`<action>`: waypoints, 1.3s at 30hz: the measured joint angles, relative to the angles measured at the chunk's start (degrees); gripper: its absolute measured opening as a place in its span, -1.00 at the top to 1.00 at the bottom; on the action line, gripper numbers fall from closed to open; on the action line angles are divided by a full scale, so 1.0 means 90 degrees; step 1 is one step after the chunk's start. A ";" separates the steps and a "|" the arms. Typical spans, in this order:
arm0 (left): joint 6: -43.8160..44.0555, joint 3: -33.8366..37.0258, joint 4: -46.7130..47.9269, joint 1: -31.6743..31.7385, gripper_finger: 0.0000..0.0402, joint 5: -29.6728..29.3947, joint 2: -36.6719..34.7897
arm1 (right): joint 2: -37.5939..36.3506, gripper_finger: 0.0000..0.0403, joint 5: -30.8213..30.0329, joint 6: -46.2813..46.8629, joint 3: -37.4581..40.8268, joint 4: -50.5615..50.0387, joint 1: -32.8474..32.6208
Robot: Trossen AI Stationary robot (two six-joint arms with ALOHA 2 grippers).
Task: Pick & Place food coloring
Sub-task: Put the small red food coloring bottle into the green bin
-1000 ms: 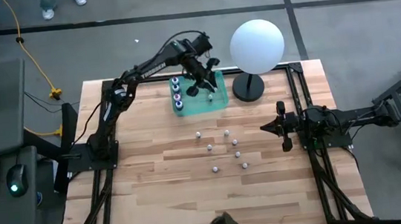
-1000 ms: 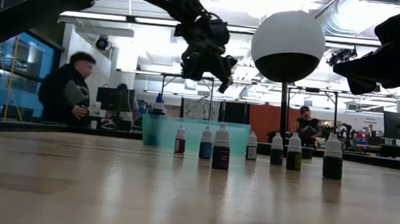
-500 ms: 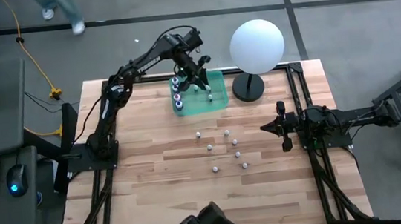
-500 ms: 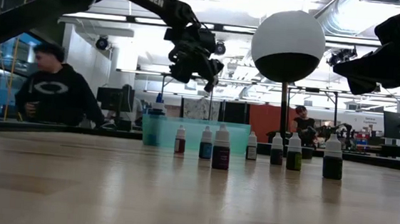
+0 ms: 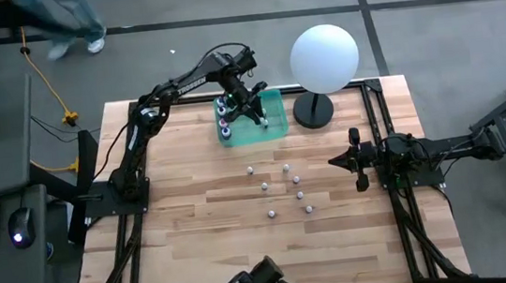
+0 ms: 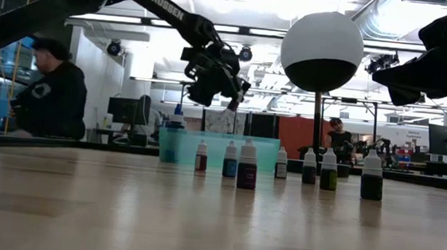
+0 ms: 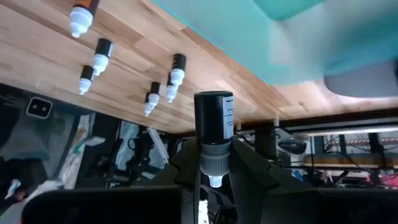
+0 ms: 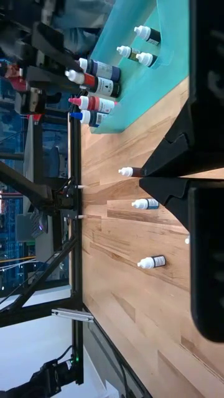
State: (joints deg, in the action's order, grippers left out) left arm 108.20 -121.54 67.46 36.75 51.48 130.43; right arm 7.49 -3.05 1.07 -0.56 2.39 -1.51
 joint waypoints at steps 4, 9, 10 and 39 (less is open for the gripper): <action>-0.0036 0.0164 -0.0224 0.0000 0.75 0.0261 0.0005 | 0.0002 1.00 0.0002 0.0000 0.0000 -0.0002 -0.0001; 0.0002 0.0294 -0.0700 0.0000 0.75 0.0515 0.0002 | -0.0001 1.00 0.0000 -0.0002 0.0001 -0.0002 0.0002; 0.0025 0.0302 -0.0809 0.0000 0.75 0.0582 0.0002 | 0.0001 1.00 0.0001 0.0000 0.0000 -0.0001 0.0000; -0.0636 0.1036 -0.1196 0.0384 0.75 0.1507 0.0002 | 0.0000 1.00 0.0001 -0.0001 -0.0001 0.0000 0.0001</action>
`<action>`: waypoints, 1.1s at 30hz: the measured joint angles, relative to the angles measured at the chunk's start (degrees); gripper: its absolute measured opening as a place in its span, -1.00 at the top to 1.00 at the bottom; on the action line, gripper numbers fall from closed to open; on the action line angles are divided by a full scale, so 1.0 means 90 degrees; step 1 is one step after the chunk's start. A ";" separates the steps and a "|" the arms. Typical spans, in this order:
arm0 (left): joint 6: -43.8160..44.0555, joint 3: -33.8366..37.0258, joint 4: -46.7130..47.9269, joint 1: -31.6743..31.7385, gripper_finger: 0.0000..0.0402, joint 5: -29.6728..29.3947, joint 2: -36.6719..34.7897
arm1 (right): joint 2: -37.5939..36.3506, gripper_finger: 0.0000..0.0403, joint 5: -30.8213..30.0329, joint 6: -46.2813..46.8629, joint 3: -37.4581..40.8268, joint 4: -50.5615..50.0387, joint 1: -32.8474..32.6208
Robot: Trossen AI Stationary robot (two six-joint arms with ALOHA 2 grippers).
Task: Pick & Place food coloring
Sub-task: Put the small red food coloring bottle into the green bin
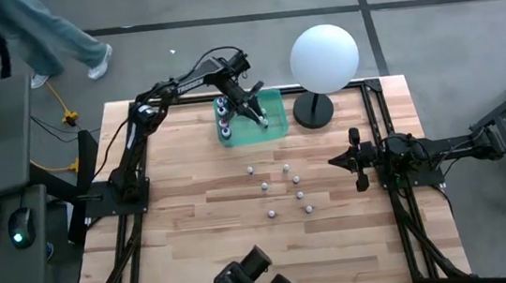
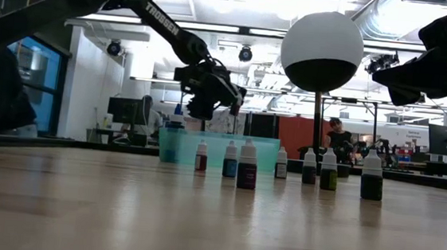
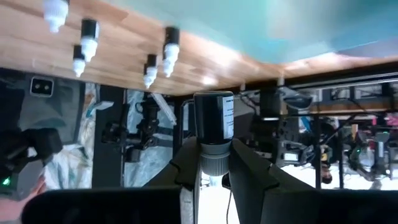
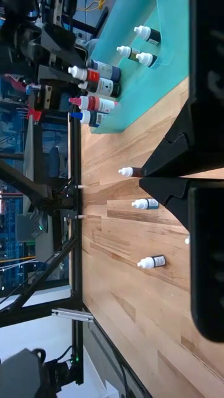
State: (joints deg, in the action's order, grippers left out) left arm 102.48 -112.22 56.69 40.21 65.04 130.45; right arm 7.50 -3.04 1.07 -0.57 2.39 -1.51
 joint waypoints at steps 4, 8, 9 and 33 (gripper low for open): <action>-0.0065 -0.0002 0.0003 0.0138 0.75 0.0005 0.0000 | -0.0001 1.00 0.0000 0.0000 0.0001 -0.0001 0.0000; -0.0029 -0.0002 0.0002 0.0167 0.75 0.0011 0.0000 | 0.0001 1.00 0.0001 0.0001 0.0001 0.0000 -0.0001; 0.0037 -0.0002 0.0002 0.0171 0.75 0.0010 0.0000 | 0.0001 1.00 0.0001 -0.0001 -0.0001 -0.0002 -0.0001; 0.2645 -0.0005 -0.2216 -0.0448 0.75 0.0378 0.0000 | -0.0001 1.00 0.0001 -0.0001 0.0001 0.0000 0.0001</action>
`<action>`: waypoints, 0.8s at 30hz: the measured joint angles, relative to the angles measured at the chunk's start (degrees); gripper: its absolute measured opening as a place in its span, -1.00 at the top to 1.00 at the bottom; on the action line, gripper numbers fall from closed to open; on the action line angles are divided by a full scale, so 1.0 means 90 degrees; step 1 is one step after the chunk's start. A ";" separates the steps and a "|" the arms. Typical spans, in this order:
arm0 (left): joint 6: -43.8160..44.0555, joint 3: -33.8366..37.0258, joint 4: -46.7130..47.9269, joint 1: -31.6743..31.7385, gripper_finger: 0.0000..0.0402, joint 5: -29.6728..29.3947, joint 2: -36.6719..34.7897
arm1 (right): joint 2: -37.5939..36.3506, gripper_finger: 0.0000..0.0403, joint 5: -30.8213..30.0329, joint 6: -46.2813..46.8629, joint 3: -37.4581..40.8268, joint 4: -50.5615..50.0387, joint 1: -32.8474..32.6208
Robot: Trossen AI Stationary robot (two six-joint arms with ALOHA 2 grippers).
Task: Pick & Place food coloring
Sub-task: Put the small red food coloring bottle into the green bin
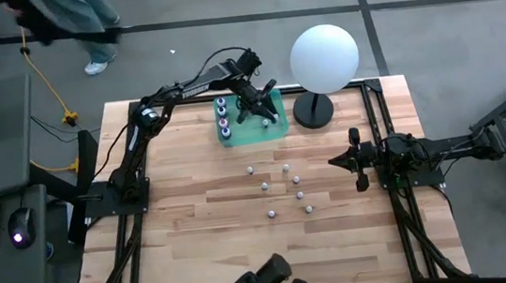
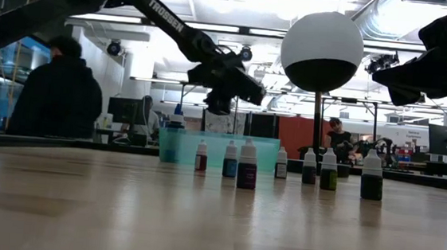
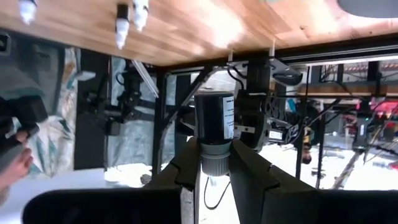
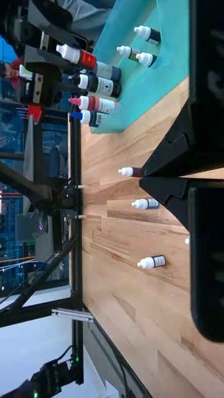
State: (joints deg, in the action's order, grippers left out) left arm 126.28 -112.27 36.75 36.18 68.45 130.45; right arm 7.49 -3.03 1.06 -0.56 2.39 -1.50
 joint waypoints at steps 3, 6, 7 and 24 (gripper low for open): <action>0.0648 -0.0001 -0.0369 -0.0125 0.75 -0.0136 0.0000 | 0.0000 1.00 0.0000 0.0000 0.0000 0.0000 -0.0002; 0.1034 -0.0002 -0.0548 -0.0206 0.75 -0.0387 0.0000 | 0.0001 1.00 0.0000 0.0000 0.0001 -0.0001 -0.0002; 0.1134 -0.0002 -0.0609 -0.0214 0.75 -0.0418 0.0000 | 0.0000 1.00 -0.0001 0.0001 0.0000 -0.0001 -0.0002; 0.1698 -0.0002 -0.1349 -0.0238 0.75 -0.0669 0.0000 | 0.0000 1.00 -0.0002 0.0001 0.0001 -0.0002 -0.0001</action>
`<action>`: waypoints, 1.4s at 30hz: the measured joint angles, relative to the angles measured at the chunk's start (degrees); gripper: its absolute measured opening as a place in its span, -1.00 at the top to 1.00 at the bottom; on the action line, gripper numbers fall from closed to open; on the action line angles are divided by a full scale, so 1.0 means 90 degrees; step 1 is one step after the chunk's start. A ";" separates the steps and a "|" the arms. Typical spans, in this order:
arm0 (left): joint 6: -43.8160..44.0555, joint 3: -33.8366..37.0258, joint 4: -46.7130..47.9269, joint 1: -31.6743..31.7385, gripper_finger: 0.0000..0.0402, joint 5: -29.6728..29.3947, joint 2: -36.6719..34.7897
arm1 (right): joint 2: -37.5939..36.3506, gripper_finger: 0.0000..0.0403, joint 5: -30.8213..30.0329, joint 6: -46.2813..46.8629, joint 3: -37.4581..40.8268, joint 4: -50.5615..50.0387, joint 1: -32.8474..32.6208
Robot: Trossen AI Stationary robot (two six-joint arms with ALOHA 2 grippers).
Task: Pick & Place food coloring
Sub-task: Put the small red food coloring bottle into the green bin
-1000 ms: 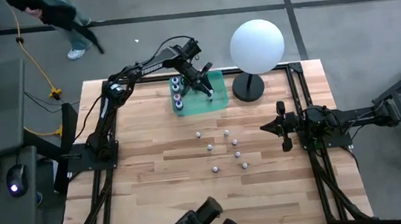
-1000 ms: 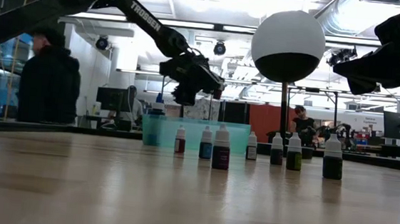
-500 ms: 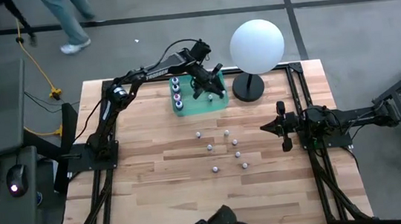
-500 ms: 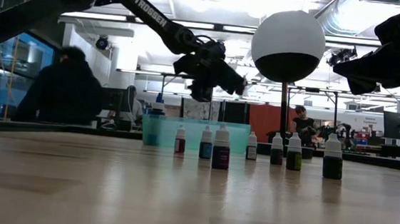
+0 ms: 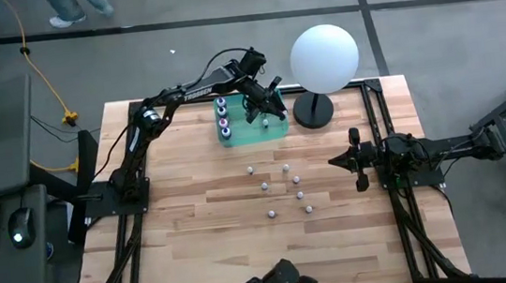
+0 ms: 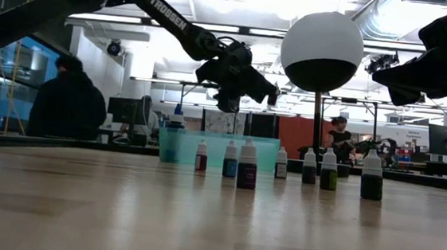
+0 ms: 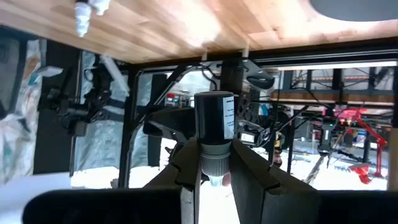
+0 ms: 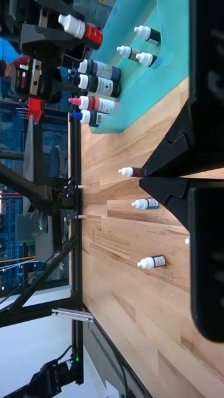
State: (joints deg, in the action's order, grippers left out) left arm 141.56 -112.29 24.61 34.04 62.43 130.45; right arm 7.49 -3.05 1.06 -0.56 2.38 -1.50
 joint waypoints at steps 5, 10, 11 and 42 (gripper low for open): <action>0.0016 0.0000 -0.0119 0.0002 0.75 -0.0218 0.0000 | 0.0000 1.00 0.0000 -0.0001 0.0000 0.0000 -0.0002; 0.0012 0.0285 -0.0268 0.0005 0.75 -0.0312 0.0002 | 0.0001 1.00 0.0001 -0.0001 0.0000 0.0002 -0.0001; 0.0007 0.0405 -0.0367 0.0005 0.75 -0.0278 0.0017 | 0.0002 1.00 0.0000 0.0002 0.0000 0.0002 -0.0002; 0.0587 0.1501 -0.1946 0.0104 0.75 -0.0240 0.0010 | 0.0001 1.00 0.0000 -0.0001 -0.0001 0.0002 -0.0001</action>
State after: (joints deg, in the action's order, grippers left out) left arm 146.85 -98.78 7.09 34.98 60.27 130.54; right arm 7.50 -3.05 1.06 -0.57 2.39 -1.51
